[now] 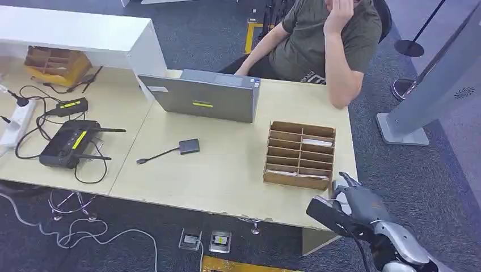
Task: Pass the card to the sensor for recognition and then transmit it.
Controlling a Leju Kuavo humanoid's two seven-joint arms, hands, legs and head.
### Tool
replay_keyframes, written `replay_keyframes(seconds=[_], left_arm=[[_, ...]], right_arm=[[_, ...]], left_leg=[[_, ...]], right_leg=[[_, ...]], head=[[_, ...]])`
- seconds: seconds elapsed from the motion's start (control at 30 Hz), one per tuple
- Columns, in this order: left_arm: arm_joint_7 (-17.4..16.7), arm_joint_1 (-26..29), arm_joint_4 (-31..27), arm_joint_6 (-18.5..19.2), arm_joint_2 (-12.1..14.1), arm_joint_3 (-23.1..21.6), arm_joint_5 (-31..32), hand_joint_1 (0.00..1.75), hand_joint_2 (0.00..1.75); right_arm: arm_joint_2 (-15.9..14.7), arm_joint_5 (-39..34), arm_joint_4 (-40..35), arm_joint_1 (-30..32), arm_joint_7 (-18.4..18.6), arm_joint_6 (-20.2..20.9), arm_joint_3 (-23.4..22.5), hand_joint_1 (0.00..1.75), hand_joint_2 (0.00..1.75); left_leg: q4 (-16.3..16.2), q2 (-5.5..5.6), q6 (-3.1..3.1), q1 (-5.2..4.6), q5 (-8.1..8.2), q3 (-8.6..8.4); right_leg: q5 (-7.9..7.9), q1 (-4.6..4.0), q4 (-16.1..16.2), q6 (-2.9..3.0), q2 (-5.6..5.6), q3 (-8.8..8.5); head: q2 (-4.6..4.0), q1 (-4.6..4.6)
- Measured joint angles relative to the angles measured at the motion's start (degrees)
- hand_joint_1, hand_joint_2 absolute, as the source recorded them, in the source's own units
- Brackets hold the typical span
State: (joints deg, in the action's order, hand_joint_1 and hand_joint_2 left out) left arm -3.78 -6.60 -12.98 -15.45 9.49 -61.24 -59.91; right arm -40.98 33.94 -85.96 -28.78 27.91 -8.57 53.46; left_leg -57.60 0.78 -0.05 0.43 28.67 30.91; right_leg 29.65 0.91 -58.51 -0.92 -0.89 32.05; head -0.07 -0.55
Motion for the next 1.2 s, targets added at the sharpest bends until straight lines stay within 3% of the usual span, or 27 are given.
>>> replay_keyframes(seconds=[0.67, 0.93, 1.2], left_arm=[[-0.4, 0.0, 0.0, -0.1, 0.0, 0.0, 0.0, 0.0, 0.0], [-0.4, 0.0, 0.0, -0.2, 0.1, 0.0, 0.0, 0.0, 0.0], [-0.4, 0.0, 0.0, -0.2, 0.2, 0.0, -0.4, 0.0, 0.0]], right_arm=[[3.7, -4.0, 14.0, 0.1, -3.6, -4.2, -0.2, 1.75, 1.75], [3.7, -2.5, 13.6, -0.1, -2.8, -4.3, -2.1, 1.75, 1.75], [1.9, 1.1, 5.0, -2.7, 0.9, -3.3, -5.4, 1.75, 1.75]], left_leg=[[0.0, -0.01, 0.0, 0.0, 0.0, -0.04], [0.0, -0.01, 0.0, -0.02, -0.01, -0.05], [0.0, -0.01, 0.0, -0.01, -0.01, -0.04]], right_leg=[[0.0, 0.0, 0.0, 0.0, 0.02, -0.01], [-0.02, 0.02, 0.0, -0.02, 0.02, -0.04], [-0.02, 0.01, 0.0, -0.01, 0.02, -0.02]], head=[[0.0, 0.0], [0.0, 0.0], [0.0, -0.02]])
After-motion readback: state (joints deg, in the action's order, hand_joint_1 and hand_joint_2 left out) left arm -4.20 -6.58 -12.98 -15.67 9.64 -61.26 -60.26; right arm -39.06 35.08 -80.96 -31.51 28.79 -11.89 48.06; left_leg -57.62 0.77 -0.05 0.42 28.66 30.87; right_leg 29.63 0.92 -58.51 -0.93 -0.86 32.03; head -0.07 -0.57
